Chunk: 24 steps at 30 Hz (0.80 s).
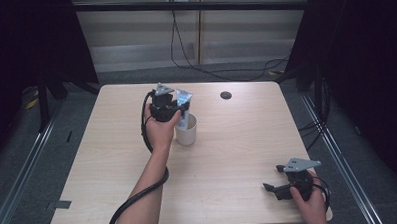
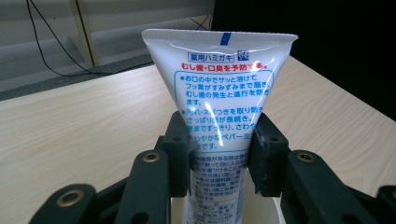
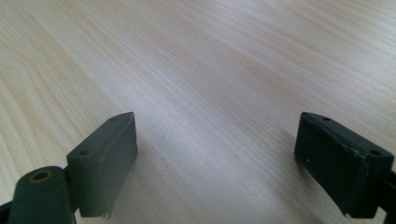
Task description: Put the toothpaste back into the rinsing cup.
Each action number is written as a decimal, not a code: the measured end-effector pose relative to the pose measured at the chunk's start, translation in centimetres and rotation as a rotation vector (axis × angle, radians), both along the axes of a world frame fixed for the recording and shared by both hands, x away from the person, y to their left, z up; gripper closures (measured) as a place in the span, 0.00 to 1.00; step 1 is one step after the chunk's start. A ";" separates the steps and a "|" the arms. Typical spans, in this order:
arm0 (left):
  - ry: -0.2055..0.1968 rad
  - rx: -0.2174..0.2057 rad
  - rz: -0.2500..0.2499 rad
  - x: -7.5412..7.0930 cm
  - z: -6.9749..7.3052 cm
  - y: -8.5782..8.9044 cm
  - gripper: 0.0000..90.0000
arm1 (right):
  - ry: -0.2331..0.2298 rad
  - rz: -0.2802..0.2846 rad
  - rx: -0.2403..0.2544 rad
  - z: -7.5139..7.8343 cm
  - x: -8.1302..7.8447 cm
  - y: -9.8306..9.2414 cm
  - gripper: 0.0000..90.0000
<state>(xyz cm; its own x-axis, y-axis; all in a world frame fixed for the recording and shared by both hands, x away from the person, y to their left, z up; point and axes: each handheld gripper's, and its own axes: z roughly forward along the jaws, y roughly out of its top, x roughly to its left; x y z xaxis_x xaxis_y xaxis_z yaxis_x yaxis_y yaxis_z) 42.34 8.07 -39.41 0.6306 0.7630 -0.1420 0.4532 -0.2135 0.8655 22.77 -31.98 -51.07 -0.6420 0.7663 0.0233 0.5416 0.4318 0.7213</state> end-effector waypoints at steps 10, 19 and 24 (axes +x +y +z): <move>0.001 0.018 0.003 -0.6 -0.8 0.0 0.71 | 0.000 0.000 0.000 0.0 0.0 0.0 0.14; 0.017 0.022 -0.001 -1.2 -1.8 -0.3 0.70 | 0.001 -0.001 0.001 0.0 0.0 0.0 0.14; 0.025 0.022 -0.001 -1.5 -2.6 -0.4 0.70 | 0.000 0.000 0.000 0.0 0.0 0.0 0.14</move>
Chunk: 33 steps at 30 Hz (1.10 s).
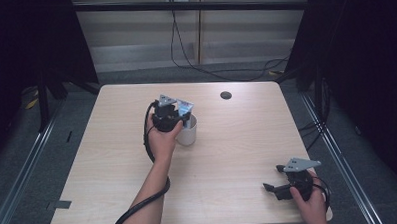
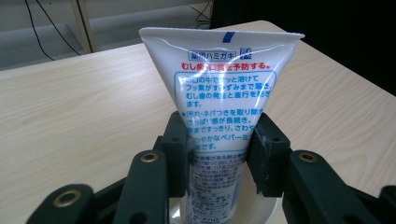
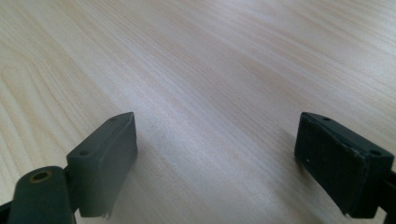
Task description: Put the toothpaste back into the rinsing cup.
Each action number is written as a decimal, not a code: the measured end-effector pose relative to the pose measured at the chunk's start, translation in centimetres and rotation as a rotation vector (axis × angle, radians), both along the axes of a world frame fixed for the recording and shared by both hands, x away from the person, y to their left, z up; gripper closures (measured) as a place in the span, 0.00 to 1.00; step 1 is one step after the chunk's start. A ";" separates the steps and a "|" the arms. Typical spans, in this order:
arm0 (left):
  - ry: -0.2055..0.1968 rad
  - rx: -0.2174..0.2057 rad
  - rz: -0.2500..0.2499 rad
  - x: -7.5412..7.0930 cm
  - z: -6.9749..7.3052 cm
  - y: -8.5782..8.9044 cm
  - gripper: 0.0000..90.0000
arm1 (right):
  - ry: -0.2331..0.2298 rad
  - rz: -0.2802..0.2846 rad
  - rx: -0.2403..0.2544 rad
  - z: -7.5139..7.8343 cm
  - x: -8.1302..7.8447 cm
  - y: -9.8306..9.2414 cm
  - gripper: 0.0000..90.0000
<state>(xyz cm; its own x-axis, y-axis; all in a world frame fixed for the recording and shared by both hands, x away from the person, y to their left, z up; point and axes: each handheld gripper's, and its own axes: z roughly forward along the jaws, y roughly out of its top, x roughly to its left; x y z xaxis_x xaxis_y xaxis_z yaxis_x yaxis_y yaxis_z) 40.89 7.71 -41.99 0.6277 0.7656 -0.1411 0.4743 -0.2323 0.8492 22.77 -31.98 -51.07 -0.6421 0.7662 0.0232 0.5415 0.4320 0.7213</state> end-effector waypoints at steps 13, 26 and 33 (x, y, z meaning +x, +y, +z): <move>0.028 0.017 -0.010 -0.4 -1.0 -0.3 0.68 | 0.000 0.000 0.000 0.0 0.0 0.0 0.14; 0.026 0.018 -0.018 -0.8 -1.2 -0.3 0.68 | 0.001 0.000 0.000 0.0 0.0 0.0 0.14; 0.023 0.021 -0.030 -1.0 -1.2 -0.3 0.67 | 0.000 0.001 0.002 0.0 0.0 0.0 0.14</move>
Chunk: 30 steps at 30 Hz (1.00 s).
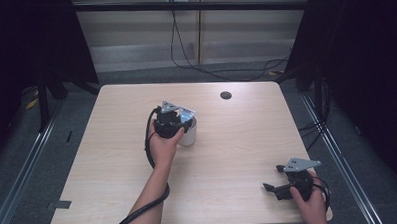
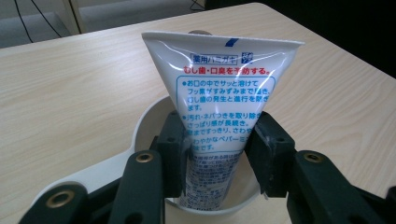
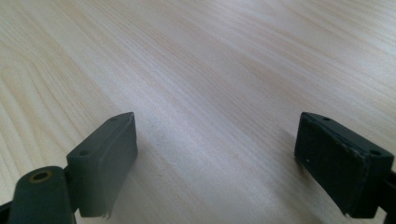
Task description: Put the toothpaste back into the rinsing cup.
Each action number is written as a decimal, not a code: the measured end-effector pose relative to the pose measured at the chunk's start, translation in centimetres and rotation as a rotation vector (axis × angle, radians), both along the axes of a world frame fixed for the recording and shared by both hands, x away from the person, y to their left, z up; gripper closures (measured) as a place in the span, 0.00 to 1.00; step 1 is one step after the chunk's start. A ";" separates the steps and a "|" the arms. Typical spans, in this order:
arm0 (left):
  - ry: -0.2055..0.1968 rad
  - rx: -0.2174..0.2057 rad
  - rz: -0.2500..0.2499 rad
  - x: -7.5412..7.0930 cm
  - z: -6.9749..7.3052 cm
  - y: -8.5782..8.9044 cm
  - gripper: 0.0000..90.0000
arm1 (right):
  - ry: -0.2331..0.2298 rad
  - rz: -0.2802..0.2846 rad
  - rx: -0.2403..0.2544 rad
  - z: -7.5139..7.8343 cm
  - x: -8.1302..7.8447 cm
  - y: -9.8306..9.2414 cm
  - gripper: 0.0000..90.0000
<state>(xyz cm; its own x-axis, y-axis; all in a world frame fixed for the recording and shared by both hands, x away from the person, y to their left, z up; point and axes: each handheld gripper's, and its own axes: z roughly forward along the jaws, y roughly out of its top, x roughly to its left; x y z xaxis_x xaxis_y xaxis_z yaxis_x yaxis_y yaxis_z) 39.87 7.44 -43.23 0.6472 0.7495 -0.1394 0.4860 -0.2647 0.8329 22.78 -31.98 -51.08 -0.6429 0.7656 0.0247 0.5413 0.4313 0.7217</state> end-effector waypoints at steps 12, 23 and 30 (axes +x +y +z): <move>0.001 0.004 -0.019 -0.4 0.0 0.0 0.65 | 0.000 -0.001 -0.001 0.0 0.0 0.0 0.14; -0.008 0.007 -0.026 -0.6 0.2 0.2 0.57 | 0.001 -0.002 -0.001 0.0 0.0 0.0 0.14; 0.001 0.005 -0.031 -0.7 0.5 0.5 0.53 | 0.001 0.000 0.001 0.0 0.0 0.0 0.14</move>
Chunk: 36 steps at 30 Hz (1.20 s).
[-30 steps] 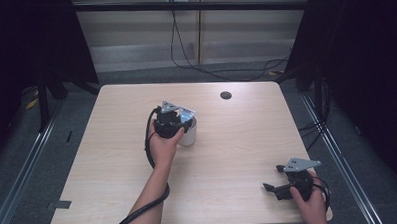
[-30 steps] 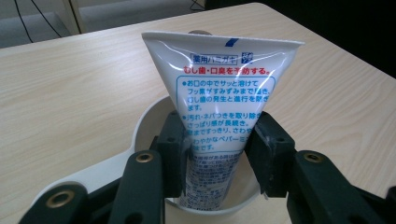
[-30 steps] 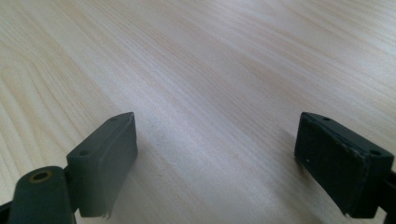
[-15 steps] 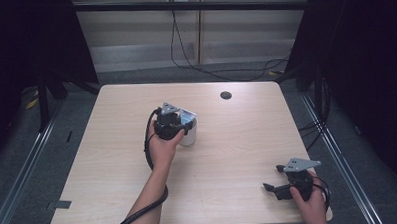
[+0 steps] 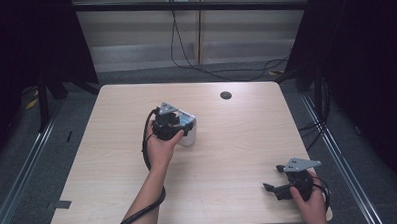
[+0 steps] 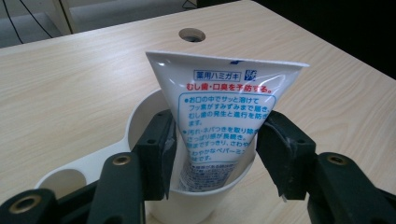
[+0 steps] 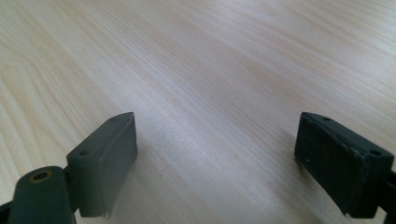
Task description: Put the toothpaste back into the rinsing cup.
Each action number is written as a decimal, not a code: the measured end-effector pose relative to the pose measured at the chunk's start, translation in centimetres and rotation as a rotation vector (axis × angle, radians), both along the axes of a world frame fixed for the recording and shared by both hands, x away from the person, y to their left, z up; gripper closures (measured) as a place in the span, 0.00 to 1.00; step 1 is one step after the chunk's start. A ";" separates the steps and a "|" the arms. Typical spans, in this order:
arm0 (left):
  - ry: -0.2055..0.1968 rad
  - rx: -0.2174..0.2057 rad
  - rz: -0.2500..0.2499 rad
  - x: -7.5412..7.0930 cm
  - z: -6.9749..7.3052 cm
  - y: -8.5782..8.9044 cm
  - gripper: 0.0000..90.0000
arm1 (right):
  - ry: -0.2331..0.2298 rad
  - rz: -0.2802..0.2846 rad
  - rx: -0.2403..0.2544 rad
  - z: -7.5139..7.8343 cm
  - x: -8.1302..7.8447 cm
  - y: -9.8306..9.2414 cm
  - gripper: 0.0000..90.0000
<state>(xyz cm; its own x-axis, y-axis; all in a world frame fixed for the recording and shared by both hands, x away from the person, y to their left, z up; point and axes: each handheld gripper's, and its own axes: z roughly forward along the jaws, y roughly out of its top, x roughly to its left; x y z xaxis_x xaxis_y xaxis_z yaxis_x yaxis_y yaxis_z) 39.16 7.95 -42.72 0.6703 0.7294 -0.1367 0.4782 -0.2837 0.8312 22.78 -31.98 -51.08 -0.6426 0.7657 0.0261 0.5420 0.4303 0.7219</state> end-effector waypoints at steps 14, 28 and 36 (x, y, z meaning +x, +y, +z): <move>0.012 0.007 0.006 -0.2 0.2 0.6 0.39 | 0.000 0.000 0.000 0.0 0.0 0.0 0.14; 0.015 0.004 -0.008 -0.6 0.5 1.5 0.31 | 0.000 -0.001 -0.002 0.0 0.0 0.0 0.14; 0.023 0.016 -0.018 -0.7 0.4 1.6 0.24 | 0.000 0.000 0.000 0.0 0.0 0.0 0.14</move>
